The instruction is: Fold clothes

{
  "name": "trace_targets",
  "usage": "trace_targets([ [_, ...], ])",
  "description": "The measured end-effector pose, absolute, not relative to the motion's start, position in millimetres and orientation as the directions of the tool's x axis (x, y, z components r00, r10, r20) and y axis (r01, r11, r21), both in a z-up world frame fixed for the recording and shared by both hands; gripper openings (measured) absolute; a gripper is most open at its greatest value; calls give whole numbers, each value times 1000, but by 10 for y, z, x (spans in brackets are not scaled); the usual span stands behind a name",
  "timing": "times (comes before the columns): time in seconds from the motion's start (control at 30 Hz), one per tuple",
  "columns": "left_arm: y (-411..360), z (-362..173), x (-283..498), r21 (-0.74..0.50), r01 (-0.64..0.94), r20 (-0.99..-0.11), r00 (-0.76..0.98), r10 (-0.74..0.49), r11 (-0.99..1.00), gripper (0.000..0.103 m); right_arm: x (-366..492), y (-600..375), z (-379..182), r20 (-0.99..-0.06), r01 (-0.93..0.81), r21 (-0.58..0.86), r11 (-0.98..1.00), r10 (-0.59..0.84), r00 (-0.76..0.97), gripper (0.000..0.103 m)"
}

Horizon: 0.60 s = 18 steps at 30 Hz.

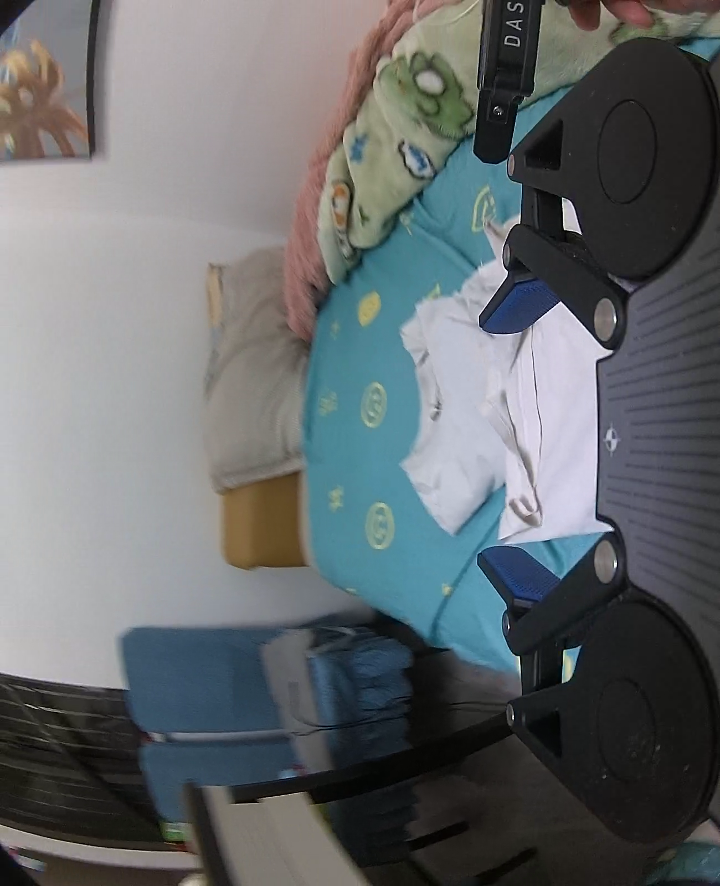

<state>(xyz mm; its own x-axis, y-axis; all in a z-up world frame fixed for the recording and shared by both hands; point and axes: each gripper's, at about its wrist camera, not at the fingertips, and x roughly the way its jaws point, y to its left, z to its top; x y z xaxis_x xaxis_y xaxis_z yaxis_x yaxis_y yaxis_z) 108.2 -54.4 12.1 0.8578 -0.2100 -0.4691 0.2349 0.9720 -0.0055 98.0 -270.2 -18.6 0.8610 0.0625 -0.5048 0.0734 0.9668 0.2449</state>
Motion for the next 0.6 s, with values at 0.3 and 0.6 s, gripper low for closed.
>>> trace_targets([
  [0.3, -436, 42, 382, 26, 236, -399, 893, -207, 971, 90, 240, -2629, -229, -471, 68, 239, 969, 55, 880, 89],
  [0.6, -153, -457, 492, -66, 193, -491, 848, -200, 979, 91, 272, -2610, -280, -431, 82, 210, 974, 17, 902, 89],
])
